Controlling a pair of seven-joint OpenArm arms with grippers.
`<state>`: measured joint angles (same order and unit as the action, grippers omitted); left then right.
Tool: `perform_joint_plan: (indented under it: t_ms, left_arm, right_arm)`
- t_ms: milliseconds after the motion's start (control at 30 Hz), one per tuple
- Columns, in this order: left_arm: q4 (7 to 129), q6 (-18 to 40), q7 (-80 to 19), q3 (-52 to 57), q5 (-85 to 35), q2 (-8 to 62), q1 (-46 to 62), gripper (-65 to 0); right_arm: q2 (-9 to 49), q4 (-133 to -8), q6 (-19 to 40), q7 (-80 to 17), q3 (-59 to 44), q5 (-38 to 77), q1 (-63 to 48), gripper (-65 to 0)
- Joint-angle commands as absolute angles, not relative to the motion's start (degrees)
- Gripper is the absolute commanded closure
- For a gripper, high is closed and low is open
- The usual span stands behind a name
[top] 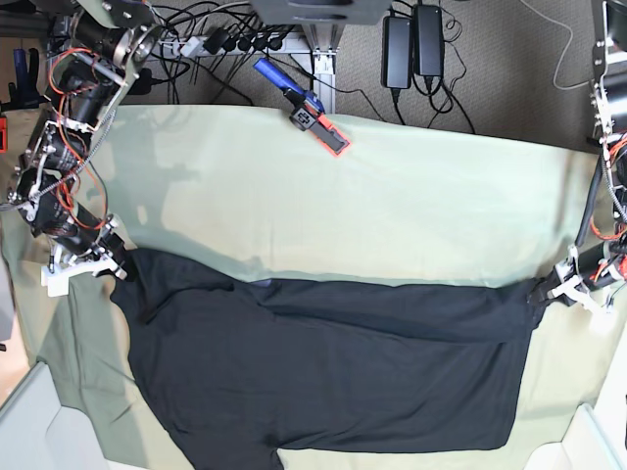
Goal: Fold the T-shirt properly
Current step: 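Pull both grippers back, spreading the shirt flat again, and release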
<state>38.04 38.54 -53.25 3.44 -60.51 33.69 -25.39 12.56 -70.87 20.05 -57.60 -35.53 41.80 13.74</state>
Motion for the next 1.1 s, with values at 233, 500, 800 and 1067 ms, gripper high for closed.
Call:
perform_joint_plan:
  t_ms: [233,500,800,1067]
  left_arm:
    - [45.74,40.0,-60.53,3.7,-68.25,38.54,-23.27,0.0]
    - [54.65,40.0,-63.46,3.7,-72.86,42.83,-16.4,0.0]
    - [63.26,40.0,-64.86,3.73,-76.51,47.97,-5.06,0.0]
    - [68.45,40.0,-65.93,3.79,-77.56,49.67,1.06,0.0]
  right_arm:
    - [18.26,-72.71,25.54,-58.78,-34.15,45.78,8.73,0.0]
    - [23.18,-76.9,26.04,-60.29,-34.13,49.06,1.02,0.0]
    - [26.48,-82.43,26.04,-60.51,-34.15,49.82,-8.78,0.0]
    - [26.68,-86.54,26.02,-60.66,-34.15,49.91,-15.99,0.0]
